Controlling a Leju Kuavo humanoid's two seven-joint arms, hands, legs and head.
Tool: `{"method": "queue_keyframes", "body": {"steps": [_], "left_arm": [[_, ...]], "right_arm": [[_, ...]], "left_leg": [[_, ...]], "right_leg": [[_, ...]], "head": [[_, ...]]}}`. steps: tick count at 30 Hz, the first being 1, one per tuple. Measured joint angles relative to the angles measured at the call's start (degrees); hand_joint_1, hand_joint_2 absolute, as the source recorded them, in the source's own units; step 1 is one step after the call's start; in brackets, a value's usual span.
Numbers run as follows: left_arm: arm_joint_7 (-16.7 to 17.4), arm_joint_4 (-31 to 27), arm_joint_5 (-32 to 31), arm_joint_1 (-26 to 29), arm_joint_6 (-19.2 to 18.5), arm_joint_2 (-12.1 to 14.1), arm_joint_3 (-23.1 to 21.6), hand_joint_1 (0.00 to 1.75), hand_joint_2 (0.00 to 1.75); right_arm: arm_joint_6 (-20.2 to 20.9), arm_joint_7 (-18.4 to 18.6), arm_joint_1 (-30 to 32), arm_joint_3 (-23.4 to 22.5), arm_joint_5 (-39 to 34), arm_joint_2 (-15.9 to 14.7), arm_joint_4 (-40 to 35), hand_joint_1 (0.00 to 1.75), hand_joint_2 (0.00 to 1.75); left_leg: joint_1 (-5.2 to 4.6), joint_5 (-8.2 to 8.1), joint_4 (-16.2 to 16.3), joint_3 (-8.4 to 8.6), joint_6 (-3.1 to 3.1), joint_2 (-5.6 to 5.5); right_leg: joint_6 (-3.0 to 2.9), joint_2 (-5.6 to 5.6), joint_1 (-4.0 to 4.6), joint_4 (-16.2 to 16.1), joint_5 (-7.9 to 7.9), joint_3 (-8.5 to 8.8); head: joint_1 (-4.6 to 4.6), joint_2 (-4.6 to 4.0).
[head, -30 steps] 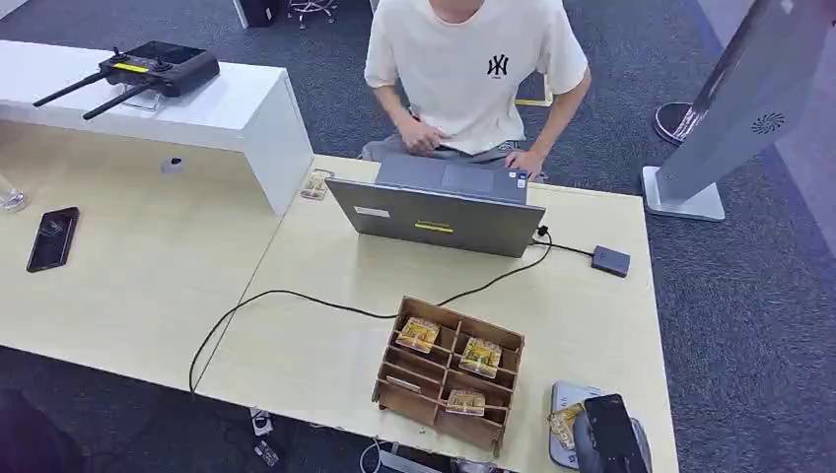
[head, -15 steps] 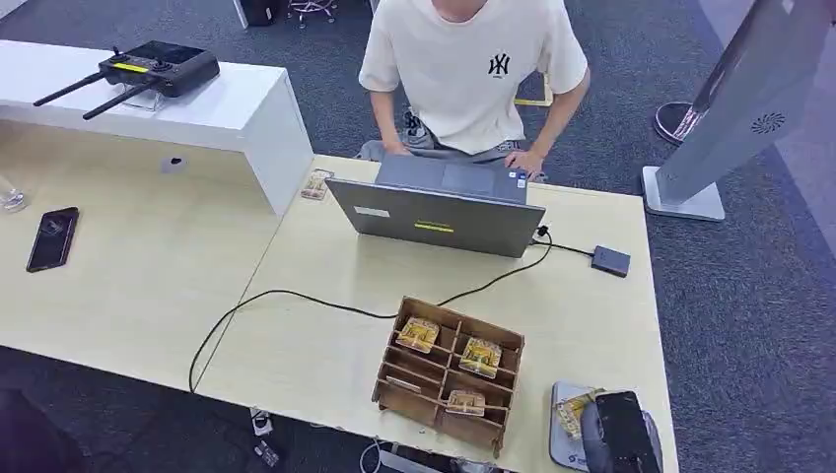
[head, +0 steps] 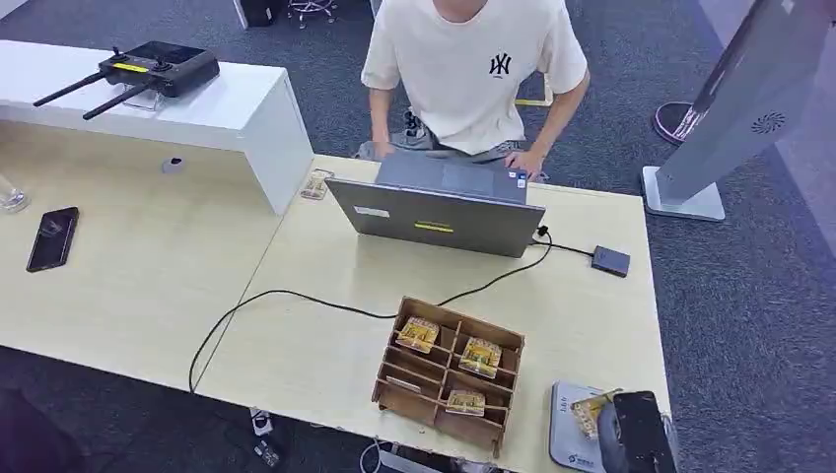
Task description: Pass the card to the sensor for recognition and then transmit it.
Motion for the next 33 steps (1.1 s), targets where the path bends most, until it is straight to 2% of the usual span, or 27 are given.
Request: {"method": "queue_keyframes", "body": {"steps": [14,33], "left_arm": [[0.2,0.0,-0.6,0.0,0.0,0.0,0.0,0.0,0.0],[0.2,0.0,-0.8,0.0,0.0,0.0,0.0,0.0,0.0]], "right_arm": [[2.8,-0.9,-0.5,-3.4,2.0,1.8,3.9,1.75,1.75],[3.4,-0.8,-1.7,-3.4,2.8,2.8,6.7,1.75,1.75]], "left_leg": [[0.0,0.0,0.0,0.0,0.0,0.0],[0.0,0.0,0.0,0.01,0.0,0.0]], "right_leg": [[0.0,0.0,0.0,0.0,0.0,0.0],[0.0,0.0,0.0,0.0,0.0,0.01]], "head": [[0.0,0.0],[0.0,0.0]]}}
